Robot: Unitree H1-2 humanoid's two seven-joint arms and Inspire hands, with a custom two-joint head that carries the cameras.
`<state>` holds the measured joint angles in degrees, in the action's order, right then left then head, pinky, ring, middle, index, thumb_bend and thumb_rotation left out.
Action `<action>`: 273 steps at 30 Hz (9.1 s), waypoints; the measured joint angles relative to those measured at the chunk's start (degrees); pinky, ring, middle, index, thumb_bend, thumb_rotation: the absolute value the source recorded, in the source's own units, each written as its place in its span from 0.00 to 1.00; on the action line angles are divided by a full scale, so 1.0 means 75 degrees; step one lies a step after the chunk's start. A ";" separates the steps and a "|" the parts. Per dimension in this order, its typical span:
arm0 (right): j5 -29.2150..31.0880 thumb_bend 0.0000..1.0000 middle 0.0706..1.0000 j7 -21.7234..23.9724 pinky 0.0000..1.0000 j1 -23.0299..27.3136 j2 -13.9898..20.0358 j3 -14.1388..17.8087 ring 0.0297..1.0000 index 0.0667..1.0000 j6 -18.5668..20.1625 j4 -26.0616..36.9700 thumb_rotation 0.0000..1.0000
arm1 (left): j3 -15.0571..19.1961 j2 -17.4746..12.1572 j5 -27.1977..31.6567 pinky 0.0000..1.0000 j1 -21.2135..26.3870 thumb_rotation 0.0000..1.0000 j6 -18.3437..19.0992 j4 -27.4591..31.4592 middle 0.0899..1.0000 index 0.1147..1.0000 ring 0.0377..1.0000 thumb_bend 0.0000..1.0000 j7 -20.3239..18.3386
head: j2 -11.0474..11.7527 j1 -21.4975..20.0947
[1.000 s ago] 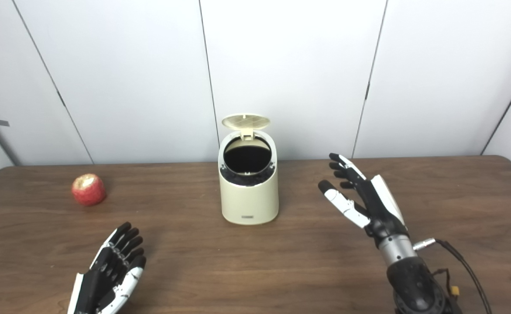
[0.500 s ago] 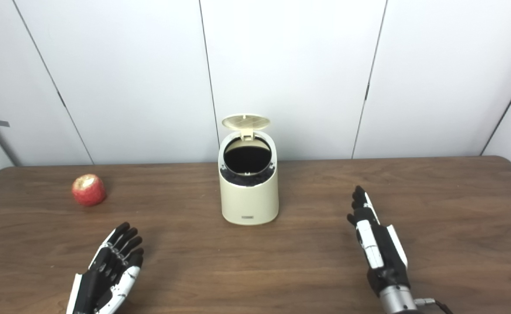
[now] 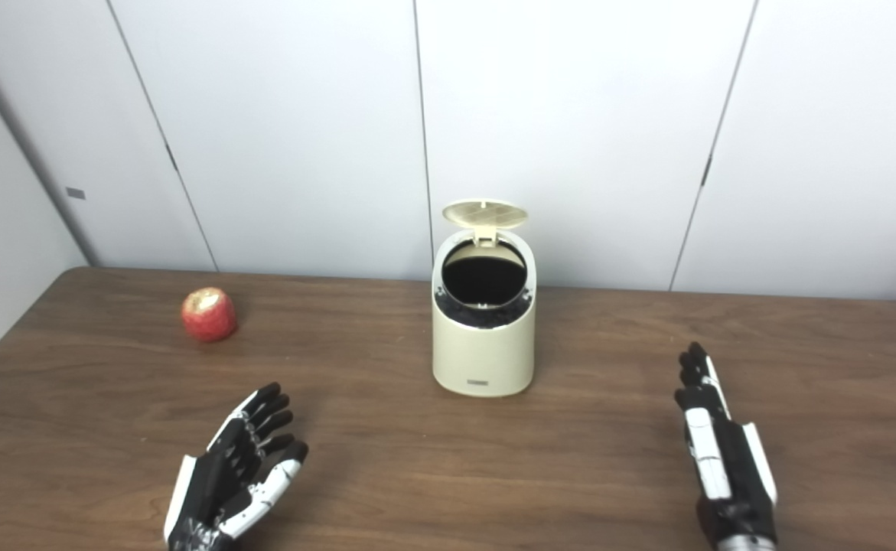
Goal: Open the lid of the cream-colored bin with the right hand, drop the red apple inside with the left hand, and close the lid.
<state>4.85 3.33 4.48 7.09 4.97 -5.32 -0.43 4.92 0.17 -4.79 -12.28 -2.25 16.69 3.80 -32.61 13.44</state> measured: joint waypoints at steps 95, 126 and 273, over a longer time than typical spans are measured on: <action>-0.0248 0.46 0.95 0.0150 0.92 -0.0324 0.0057 -0.0178 0.96 0.94 0.0906 0.0764 0.89 | -0.2373 -0.4632 -0.3191 0.81 0.6836 0.18 0.3146 -0.6050 0.97 0.94 0.96 0.98 -0.2323 | 0.0422 0.0564; -0.0266 0.49 0.91 0.0167 0.86 -0.0376 0.0063 -0.0186 0.94 0.89 0.0891 0.0780 0.92 | -0.3201 -0.4806 -0.3580 0.43 0.7392 0.00 0.3159 -0.6897 0.45 0.48 0.41 0.54 -0.3157 | 0.0340 0.0377; -0.1356 0.46 0.86 -0.0573 0.76 -0.0245 -0.0694 -0.0681 0.85 0.91 0.1220 0.1066 1.00 | -0.3189 -0.1005 -0.5090 0.43 0.6602 0.04 0.1519 -0.3476 0.62 0.43 0.53 0.52 -0.0587 | -0.0035 -0.2014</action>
<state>-5.32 -0.96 2.64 1.89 -0.13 3.83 7.56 -18.99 -7.37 -42.97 37.23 9.15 -9.39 -0.60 -32.87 -1.67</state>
